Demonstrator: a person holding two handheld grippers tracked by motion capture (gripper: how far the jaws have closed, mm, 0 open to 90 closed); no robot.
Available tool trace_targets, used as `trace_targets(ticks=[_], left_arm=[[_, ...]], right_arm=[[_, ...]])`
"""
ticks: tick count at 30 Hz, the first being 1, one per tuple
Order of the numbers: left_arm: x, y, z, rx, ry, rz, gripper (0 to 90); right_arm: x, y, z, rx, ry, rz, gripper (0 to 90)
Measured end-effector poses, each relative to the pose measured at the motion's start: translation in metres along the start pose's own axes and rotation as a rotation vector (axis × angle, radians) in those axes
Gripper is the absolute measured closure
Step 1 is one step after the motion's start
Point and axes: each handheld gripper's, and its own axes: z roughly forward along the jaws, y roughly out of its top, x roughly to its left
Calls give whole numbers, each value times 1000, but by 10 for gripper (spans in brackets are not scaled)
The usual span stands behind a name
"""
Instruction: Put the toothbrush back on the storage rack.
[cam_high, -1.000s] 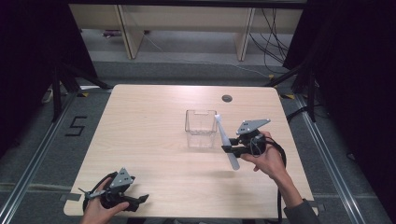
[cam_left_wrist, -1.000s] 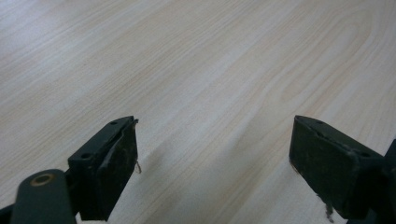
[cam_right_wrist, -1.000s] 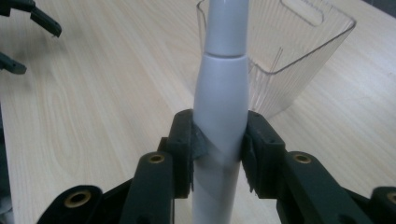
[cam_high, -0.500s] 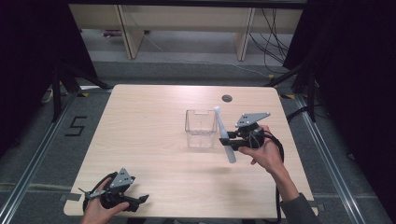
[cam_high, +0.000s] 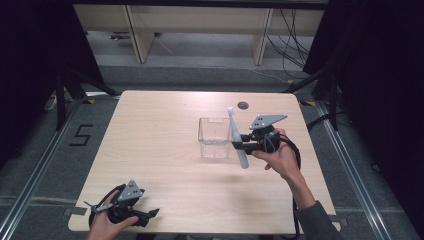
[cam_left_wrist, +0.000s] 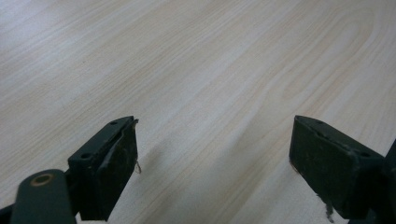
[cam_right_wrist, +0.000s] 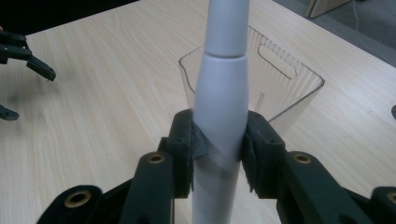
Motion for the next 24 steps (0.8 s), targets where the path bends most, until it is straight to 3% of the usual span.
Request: trace_targets(ticks=[2,4,6,7,12,13,14,17,20,24], left_arm=[[-1,0,0,-8,-2,-7,150],[-2,0,0,-17,-8,-15,150],[-2,0,0,-18,-8,-14,150],[-2,0,0,-19,-7,-16,150],[-1,0,0,-11,-2,-11,150],[-1,0,1,-17,-4,-17,150],[-2,0,1,-14,-1,-17,150],[-2,0,1,-19,-3,-22,150],[0,0,0,-6,0,-3,150],[-2,0,1,-20,-4,-22,150]], right_arm=[[2,2,-1,0,-3,30,670],[0,4,-1,-15,-2,0,670],[2,6,-1,-12,8,23,670],[1,8,-2,-23,0,3,670],[2,14,-5,-24,-2,21,670],[1,17,-4,-55,-3,6,670],[1,18,-5,-49,-7,-3,670],[2,23,-6,-64,-1,21,671],[1,28,-8,-85,4,11,670],[0,36,-9,-98,-5,1,670]])
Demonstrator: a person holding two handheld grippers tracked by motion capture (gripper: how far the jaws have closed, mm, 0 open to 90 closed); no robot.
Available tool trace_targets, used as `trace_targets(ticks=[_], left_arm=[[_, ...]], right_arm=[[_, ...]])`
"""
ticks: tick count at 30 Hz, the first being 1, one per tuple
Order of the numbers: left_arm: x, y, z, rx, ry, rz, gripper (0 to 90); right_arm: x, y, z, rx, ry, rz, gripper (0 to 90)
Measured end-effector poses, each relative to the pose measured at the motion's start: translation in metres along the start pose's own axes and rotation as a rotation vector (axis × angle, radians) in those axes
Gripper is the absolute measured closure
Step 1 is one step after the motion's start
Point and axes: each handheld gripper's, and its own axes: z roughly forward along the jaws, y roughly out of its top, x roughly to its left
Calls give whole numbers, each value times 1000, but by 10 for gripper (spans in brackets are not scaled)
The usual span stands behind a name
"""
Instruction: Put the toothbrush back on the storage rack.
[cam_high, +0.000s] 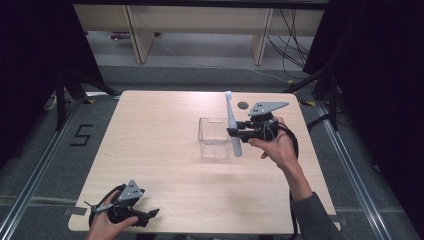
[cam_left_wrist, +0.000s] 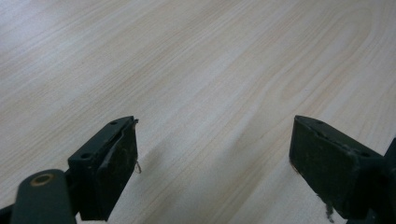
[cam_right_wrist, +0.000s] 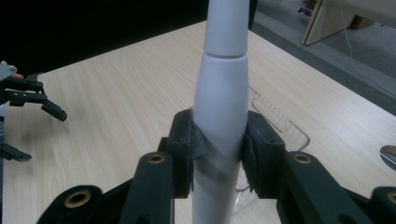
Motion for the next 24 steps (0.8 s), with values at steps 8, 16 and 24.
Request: trace_targets(ticks=[8,16,24], left_arm=[[1,0,-1,6,0,12,150],[1,0,-1,6,-6,15,150],[1,0,-2,5,-6,15,150]], right_arm=[[1,12,3,-7,11,4,670],[0,20,10,-13,20,16,670],[-5,27,15,-19,15,22,670]])
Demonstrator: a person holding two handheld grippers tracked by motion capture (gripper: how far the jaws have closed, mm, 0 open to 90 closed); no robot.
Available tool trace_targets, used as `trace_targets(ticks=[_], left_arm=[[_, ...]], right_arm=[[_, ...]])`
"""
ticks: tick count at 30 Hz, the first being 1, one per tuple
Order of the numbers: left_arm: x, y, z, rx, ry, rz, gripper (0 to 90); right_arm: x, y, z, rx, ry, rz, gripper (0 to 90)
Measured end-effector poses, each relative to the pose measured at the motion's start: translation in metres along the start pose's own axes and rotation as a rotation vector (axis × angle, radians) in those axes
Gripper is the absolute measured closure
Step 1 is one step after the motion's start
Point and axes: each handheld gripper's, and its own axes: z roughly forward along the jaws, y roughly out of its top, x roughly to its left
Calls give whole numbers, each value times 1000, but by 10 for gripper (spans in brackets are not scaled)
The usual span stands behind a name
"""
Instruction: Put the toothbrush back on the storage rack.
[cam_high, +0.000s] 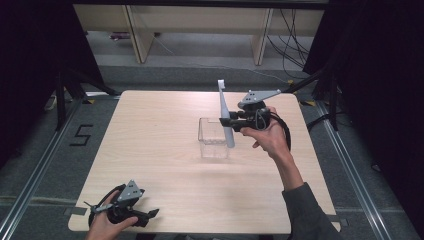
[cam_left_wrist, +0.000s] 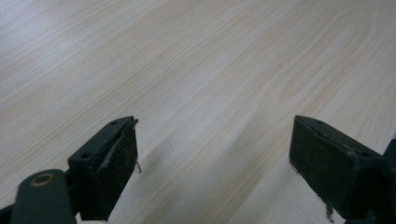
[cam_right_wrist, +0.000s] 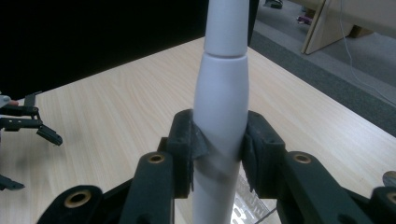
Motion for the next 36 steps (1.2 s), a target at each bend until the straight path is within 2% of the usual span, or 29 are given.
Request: trace_targets(ticks=[2,5,6,8,9,12,15,16,17,18,19,25,28,30,32,36], left_arm=[[0,0,1,5,5,-1,150],[0,0,1,5,6,-5,150],[0,0,0,-1,-2,-3,150],[0,0,0,-1,-2,-7,150],[1,0,-1,18,6,21,150],[0,0,1,-2,-3,-12,150],[0,0,0,-2,-1,-2,150],[0,0,0,1,1,-6,150],[0,0,0,3,6,-1,150],[0,0,0,4,5,1,150],[1,0,0,5,5,9,150],[-1,1,2,-2,-2,-8,150],[1,1,0,10,0,10,150],[0,1,1,1,3,-2,150],[1,1,0,8,3,14,150],[0,0,1,4,3,-6,150]], right_arm=[[-3,3,1,-8,-5,-16,671],[-3,7,2,-15,-4,-12,670],[-3,10,3,-15,0,6,670],[-5,12,5,-21,-4,-9,670],[-6,13,5,-17,-9,-11,670],[-7,15,10,-25,-10,-8,670],[-7,15,12,-16,-3,2,670],[-8,16,13,-15,-11,-8,670],[-9,16,16,-9,-17,7,670],[-11,16,17,-13,-17,-5,670],[-11,17,17,-2,-16,3,670],[-17,18,24,-3,-40,8,670],[-18,18,27,3,-38,29,670],[-22,17,31,15,-45,10,670],[-23,16,35,20,-56,10,670],[-25,15,40,39,-57,27,670]])
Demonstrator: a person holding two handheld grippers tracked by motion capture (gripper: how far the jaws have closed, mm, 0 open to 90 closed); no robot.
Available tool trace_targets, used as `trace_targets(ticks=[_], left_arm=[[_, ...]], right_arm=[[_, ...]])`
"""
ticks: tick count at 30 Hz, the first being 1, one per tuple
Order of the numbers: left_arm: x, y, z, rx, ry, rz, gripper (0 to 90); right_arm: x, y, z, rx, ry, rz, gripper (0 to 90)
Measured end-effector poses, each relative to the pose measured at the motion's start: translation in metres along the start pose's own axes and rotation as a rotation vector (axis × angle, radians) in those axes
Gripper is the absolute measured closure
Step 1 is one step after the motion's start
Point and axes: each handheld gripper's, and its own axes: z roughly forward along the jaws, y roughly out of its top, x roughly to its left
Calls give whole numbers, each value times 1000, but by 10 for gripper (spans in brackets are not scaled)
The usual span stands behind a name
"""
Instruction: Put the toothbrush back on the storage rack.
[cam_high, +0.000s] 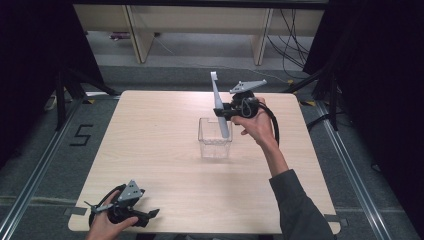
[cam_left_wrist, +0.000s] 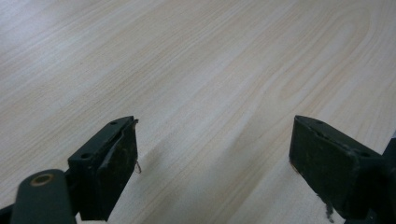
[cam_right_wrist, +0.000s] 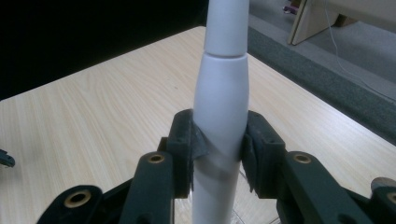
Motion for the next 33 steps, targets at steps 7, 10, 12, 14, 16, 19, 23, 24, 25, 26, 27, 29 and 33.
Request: trace_targets(ticks=[7,10,12,14,16,19,23,24,25,26,27,29,33], left_arm=[[1,0,-1,5,1,18,150],[1,0,-1,6,1,17,150],[1,0,-1,10,1,17,150],[0,0,-1,4,-1,15,150],[0,0,0,-2,-2,2,150],[0,0,0,-4,-2,4,150],[0,0,-1,-2,-1,7,150],[0,0,-1,6,0,13,150],[-1,0,0,-1,-2,4,150],[-1,-1,0,-2,-7,0,150],[-1,-1,0,-2,-7,0,150],[0,-1,0,-2,-2,2,150],[0,0,0,0,-2,-2,150]], right_arm=[[-3,-2,11,9,-1,3,670],[-3,-4,16,23,-8,0,670],[-2,-7,22,37,-13,5,670],[-2,-10,26,61,-25,-10,670],[-1,-12,29,77,-20,0,670],[0,-16,34,85,-25,-14,670],[1,-17,39,101,-33,-24,670],[1,-19,42,105,-41,-31,670],[2,-20,43,113,-34,-16,670],[2,-21,46,107,-42,-22,670],[2,-21,46,107,-42,-22,670],[3,-25,49,126,-45,-19,670],[3,-30,54,153,-41,-19,670]])
